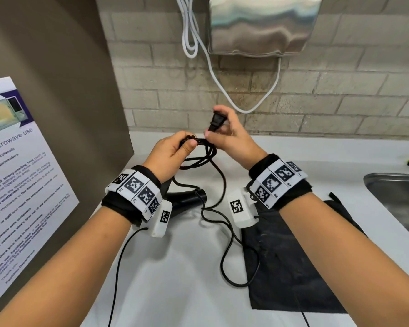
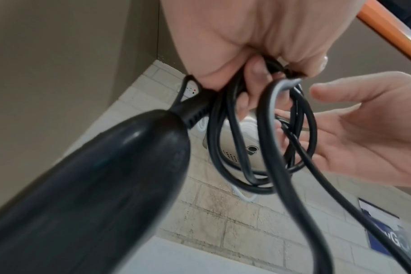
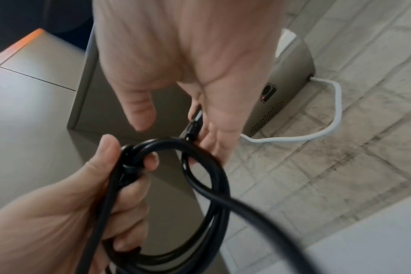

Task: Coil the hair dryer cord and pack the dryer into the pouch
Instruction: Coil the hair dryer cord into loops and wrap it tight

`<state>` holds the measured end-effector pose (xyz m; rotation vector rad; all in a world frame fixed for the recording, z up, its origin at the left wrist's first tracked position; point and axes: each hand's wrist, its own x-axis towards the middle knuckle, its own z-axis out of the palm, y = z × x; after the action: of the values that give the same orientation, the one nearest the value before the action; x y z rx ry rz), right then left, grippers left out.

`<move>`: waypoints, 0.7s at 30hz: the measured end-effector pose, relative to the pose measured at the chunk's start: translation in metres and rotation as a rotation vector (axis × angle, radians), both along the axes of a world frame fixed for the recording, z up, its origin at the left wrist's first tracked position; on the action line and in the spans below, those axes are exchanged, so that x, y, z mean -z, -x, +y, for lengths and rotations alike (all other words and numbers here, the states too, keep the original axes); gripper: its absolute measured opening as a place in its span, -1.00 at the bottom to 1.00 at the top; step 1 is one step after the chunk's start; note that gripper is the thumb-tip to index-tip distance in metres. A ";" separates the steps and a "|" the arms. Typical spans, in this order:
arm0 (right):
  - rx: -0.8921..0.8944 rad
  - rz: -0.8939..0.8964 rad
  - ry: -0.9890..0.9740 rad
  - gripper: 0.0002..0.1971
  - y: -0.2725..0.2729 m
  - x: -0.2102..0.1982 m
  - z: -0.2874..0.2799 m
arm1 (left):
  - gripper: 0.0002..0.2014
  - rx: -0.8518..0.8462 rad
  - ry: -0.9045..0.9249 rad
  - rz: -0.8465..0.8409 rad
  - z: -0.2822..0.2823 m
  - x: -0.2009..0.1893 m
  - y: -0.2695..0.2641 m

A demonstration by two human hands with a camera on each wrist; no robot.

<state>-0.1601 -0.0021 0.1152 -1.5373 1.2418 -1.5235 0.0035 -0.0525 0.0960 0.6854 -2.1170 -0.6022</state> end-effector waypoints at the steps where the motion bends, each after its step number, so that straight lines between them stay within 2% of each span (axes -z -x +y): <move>1: 0.037 -0.048 0.053 -0.55 0.005 0.000 0.001 | -0.55 0.014 0.015 -0.018 0.000 0.001 0.000; 4: 0.227 -0.161 0.153 -0.57 0.019 0.002 0.000 | -0.63 0.038 0.029 -0.032 -0.001 0.003 -0.001; 6: 0.327 -0.150 0.193 -0.56 0.030 0.005 0.002 | -0.70 0.033 0.025 -0.032 -0.004 0.003 -0.003; 10: 0.526 -0.064 0.202 -0.53 0.065 0.025 0.010 | -0.61 0.040 0.016 -0.013 -0.007 0.001 -0.005; 16: 0.790 0.380 -0.094 -0.73 0.126 0.081 0.036 | -0.73 0.079 -0.036 0.025 -0.008 0.003 -0.004; 18: 0.840 0.420 -0.232 -0.72 0.140 0.096 0.045 | -0.72 0.078 -0.058 0.045 -0.011 0.004 -0.004; 21: 0.840 0.450 -0.471 -0.61 0.140 0.109 0.049 | -0.58 0.093 -0.041 0.033 -0.011 0.005 -0.001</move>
<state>-0.3004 0.0469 0.0062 -1.1040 2.5221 -1.1867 0.0047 -0.0634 0.0911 0.5988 -2.1201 -0.7049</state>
